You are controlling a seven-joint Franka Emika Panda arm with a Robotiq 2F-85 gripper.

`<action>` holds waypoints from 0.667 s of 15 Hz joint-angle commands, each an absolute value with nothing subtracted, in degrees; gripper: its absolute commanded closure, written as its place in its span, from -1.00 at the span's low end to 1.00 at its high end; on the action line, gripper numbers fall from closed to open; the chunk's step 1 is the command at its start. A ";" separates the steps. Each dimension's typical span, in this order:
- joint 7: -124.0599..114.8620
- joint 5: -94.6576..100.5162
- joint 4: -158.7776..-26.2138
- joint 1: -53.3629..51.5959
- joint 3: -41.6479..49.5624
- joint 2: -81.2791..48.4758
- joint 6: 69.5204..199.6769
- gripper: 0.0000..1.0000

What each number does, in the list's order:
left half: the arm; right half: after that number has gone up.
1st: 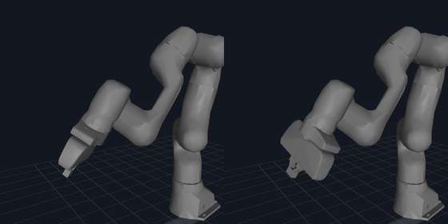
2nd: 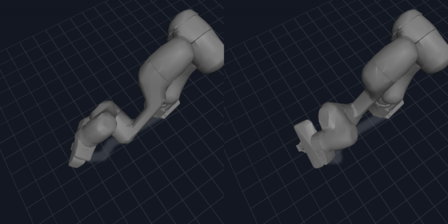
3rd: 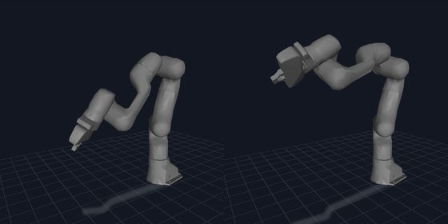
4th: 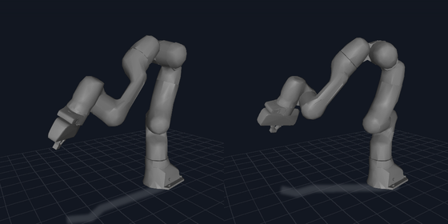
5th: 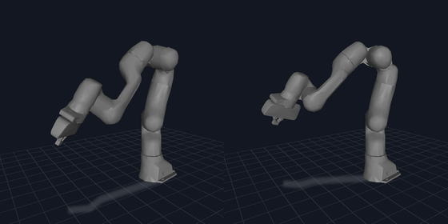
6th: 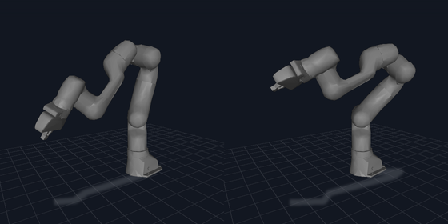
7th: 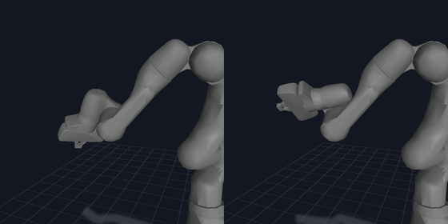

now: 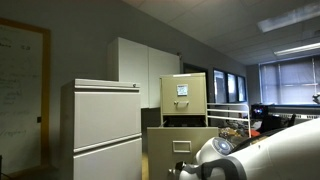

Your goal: Open the bottom drawer of the right cabinet

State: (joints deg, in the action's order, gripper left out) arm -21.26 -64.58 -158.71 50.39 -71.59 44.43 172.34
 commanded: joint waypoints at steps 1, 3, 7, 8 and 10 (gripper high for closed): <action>-30.84 -50.01 -159.05 53.16 -70.45 58.70 160.43 -1.00; -37.53 -39.66 -161.77 47.14 -65.11 64.29 153.70 -1.00; -44.30 -19.29 -159.76 40.94 -55.71 73.31 136.09 -1.00; -42.86 -16.15 -158.84 40.29 -53.56 76.33 130.87 -1.00; -42.69 -4.83 -156.66 36.15 -47.60 76.99 122.47 -1.00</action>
State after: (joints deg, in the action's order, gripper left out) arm -42.81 -16.03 -158.57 40.16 -53.89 72.45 132.76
